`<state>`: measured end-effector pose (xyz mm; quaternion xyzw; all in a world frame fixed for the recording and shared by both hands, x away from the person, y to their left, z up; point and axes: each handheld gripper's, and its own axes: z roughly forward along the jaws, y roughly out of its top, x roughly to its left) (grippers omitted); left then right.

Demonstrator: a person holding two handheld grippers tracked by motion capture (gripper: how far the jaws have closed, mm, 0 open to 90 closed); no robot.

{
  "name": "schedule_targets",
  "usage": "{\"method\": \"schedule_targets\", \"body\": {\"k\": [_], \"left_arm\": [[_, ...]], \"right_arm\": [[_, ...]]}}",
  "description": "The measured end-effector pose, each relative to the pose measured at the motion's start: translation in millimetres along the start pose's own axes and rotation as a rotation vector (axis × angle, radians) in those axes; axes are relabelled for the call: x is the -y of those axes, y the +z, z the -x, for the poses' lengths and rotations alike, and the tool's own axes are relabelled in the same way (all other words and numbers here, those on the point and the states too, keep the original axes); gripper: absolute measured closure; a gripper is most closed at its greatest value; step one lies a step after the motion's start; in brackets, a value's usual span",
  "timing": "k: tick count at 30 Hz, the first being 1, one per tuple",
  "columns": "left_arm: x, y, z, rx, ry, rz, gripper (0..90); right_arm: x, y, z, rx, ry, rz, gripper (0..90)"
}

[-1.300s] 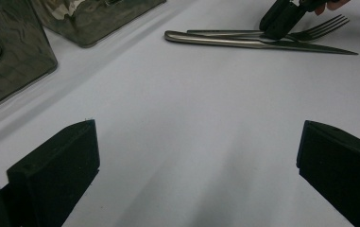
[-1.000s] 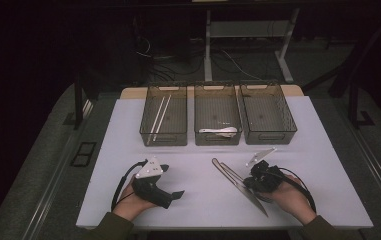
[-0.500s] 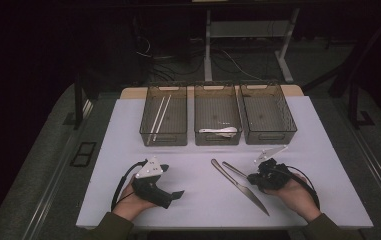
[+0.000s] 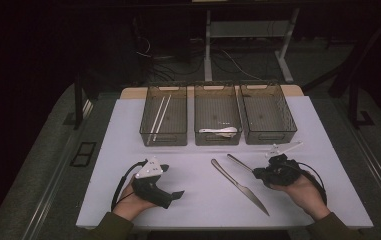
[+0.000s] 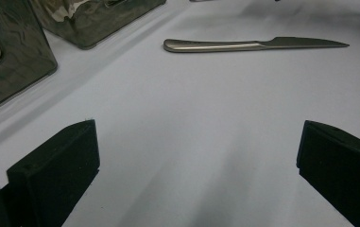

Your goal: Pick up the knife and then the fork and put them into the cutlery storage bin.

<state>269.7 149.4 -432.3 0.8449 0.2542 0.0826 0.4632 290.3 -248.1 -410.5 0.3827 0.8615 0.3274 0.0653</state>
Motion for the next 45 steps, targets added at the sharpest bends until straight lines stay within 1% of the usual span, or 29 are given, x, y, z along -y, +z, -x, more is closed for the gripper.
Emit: {"method": "schedule_targets", "body": {"k": [13,17,20,27,30,35,39,42,45], "left_arm": [[0.6,-0.6,-1.3,-0.001,0.008,0.0,0.0],[0.4,0.1,-0.5,0.0,0.008,0.001,0.0],[0.5,0.2,-0.4,0.001,0.007,0.0,0.0],[0.7,0.1,-1.2,0.003,0.005,0.0,0.0],[0.7,0.1,-1.1,0.003,0.005,0.001,0.0],[0.6,-0.4,-1.2,0.003,0.005,0.001,0.0],[0.6,-0.7,-1.5,0.003,0.002,0.002,0.0],[0.8,-0.6,-1.6,0.003,0.0,0.003,0.0],[0.7,-0.6,-1.7,0.003,0.002,0.002,0.0]], "right_arm": [[-9.5,-18.2,19.3,0.019,0.021,0.076,84.5],[-13.2,-21.2,23.0,0.019,0.028,0.089,84.5],[-16.3,-22.9,26.3,0.031,0.024,0.097,84.6],[-24.6,-28.7,32.9,0.044,0.04,0.125,84.5],[-28.3,-30.2,36.5,0.052,0.04,0.136,84.5],[-34.6,-33.7,44.4,0.068,0.069,0.17,84.5],[-40.0,-36.4,53.4,0.081,0.092,0.184,84.5],[-45.0,-38.9,60.6,0.098,0.111,0.199,84.5],[-51.2,-40.8,68.1,0.12,0.126,0.2,84.5]]}}
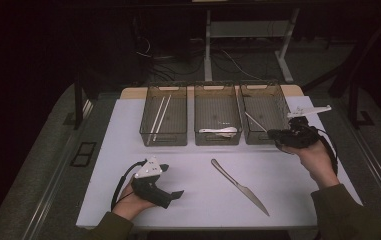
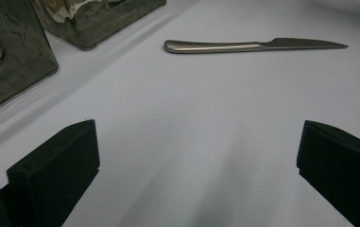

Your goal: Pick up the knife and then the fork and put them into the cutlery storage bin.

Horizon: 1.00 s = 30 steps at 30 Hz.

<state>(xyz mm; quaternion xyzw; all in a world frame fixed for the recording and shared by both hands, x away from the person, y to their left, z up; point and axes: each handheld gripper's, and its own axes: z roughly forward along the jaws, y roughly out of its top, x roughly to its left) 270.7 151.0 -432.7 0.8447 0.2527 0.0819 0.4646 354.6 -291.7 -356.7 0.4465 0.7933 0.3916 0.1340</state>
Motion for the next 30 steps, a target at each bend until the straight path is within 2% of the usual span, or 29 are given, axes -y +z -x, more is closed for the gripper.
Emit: {"method": "schedule_targets", "body": {"k": [4,20,30], "left_arm": [[-0.3,0.1,0.4,0.003,0.004,0.001,0.0],[-1.2,1.3,2.1,0.01,0.01,0.002,0.0],[-1.2,0.9,1.9,0.012,0.006,0.007,0.0]], "right_arm": [[-10.7,1.4,8.7,0.026,0.006,-0.01,84.5],[-47.7,21.8,41.2,0.071,0.053,-0.068,84.4],[-57.6,40.6,58.0,0.109,0.074,-0.094,84.4]]}}
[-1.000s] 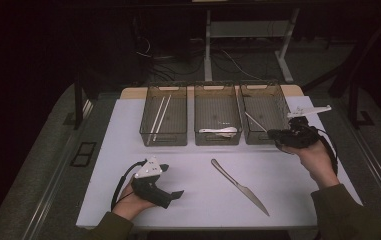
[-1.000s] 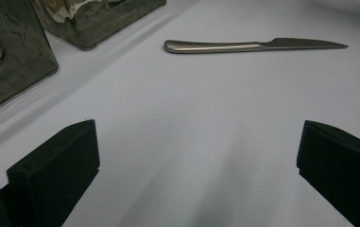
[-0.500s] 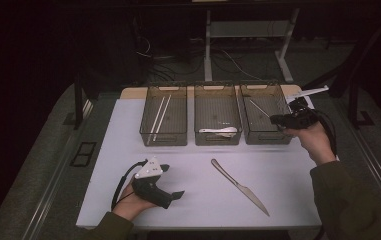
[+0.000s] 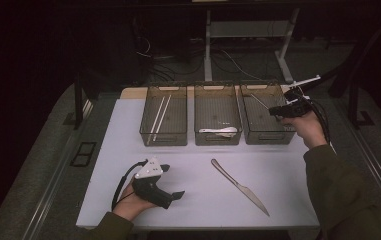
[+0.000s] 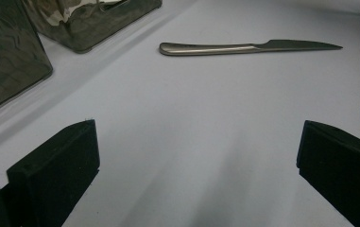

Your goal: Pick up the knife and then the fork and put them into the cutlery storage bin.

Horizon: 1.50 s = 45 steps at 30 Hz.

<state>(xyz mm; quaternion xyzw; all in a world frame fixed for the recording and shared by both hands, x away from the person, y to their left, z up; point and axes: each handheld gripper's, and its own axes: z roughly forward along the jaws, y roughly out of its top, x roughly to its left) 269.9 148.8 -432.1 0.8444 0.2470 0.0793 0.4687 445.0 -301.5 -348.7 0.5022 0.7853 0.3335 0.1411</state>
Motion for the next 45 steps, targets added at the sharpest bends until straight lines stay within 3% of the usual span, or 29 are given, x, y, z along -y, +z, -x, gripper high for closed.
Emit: {"method": "schedule_targets", "body": {"k": [10,24,36,42,45], "left_arm": [[0.2,0.1,-0.4,0.002,-0.002,0.001,0.0],[0.3,-0.4,-0.8,0.006,-0.007,0.005,0.0],[0.1,-0.6,-0.4,0.009,-0.005,0.007,0.0],[-0.1,-1.0,-0.3,0.007,-0.006,0.007,0.0],[-0.2,-1.0,-0.3,0.008,-0.003,0.007,0.0]], "right_arm": [[-0.1,21.8,10.9,0.021,0.017,-0.033,84.4],[1.9,44.5,15.5,0.042,0.035,-0.15,84.4],[4.3,58.4,12.8,0.062,-0.011,-0.261,84.7],[4.5,57.7,12.6,0.062,-0.012,-0.256,84.9],[2.9,54.2,12.7,0.056,-0.005,-0.222,78.6]]}}
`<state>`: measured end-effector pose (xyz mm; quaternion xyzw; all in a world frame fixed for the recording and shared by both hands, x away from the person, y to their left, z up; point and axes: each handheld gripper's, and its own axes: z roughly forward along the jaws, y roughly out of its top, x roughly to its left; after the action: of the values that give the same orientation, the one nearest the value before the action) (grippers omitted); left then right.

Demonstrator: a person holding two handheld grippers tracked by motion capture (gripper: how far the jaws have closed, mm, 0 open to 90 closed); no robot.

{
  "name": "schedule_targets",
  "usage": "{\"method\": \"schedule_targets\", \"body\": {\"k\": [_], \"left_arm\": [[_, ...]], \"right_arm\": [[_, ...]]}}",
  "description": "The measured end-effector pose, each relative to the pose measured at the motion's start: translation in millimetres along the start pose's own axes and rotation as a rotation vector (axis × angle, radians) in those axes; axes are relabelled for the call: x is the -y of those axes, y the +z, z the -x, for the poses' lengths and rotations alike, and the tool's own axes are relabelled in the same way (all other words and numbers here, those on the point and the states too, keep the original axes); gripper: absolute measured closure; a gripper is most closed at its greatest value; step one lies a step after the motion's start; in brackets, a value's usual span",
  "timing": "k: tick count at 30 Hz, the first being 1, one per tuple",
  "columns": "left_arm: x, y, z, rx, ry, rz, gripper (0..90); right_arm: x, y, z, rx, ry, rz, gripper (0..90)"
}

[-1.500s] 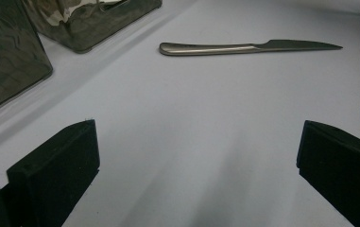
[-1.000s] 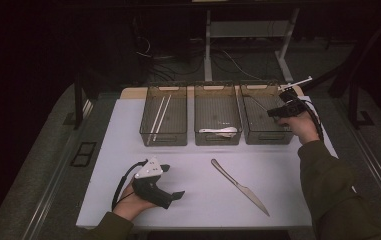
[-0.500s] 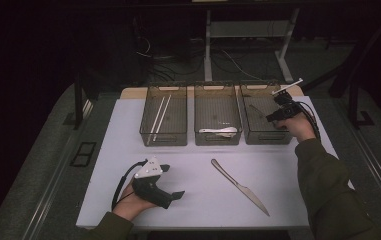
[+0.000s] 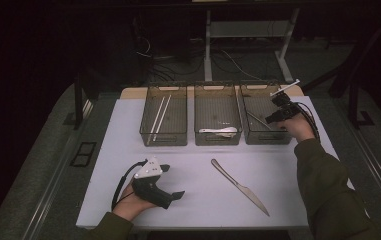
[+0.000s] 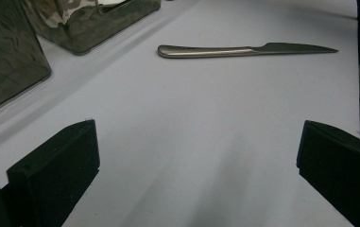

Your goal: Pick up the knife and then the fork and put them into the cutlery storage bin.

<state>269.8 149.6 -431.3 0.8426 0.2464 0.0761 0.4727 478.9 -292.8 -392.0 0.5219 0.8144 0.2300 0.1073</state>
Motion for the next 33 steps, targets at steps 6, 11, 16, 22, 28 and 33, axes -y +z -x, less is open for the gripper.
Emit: {"method": "schedule_targets", "body": {"k": [6,11,16,22,28,33], "left_arm": [[0.1,-0.1,0.1,-0.001,0.0,0.0,0.0],[0.0,0.4,0.5,-0.001,0.0,-0.001,0.0],[-0.1,0.7,1.0,-0.002,0.001,-0.004,0.0],[0.1,1.0,0.9,-0.003,0.001,-0.005,0.0],[0.3,1.2,0.4,-0.004,-0.001,-0.004,0.0],[0.2,1.1,0.6,-0.007,0.0,-0.004,0.0]], "right_arm": [[1.7,-9.0,2.4,-0.037,0.035,0.06,60.0],[5.4,-26.8,4.6,-0.088,0.062,0.147,47.3],[13.4,-47.1,1.9,-0.13,0.064,0.23,38.5],[28.4,-64.7,-4.3,-0.169,0.024,0.295,36.4],[46.7,-80.7,-16.4,-0.207,-0.016,0.372,33.4],[63.7,-90.2,-31.9,-0.243,-0.043,0.414,33.0]]}}
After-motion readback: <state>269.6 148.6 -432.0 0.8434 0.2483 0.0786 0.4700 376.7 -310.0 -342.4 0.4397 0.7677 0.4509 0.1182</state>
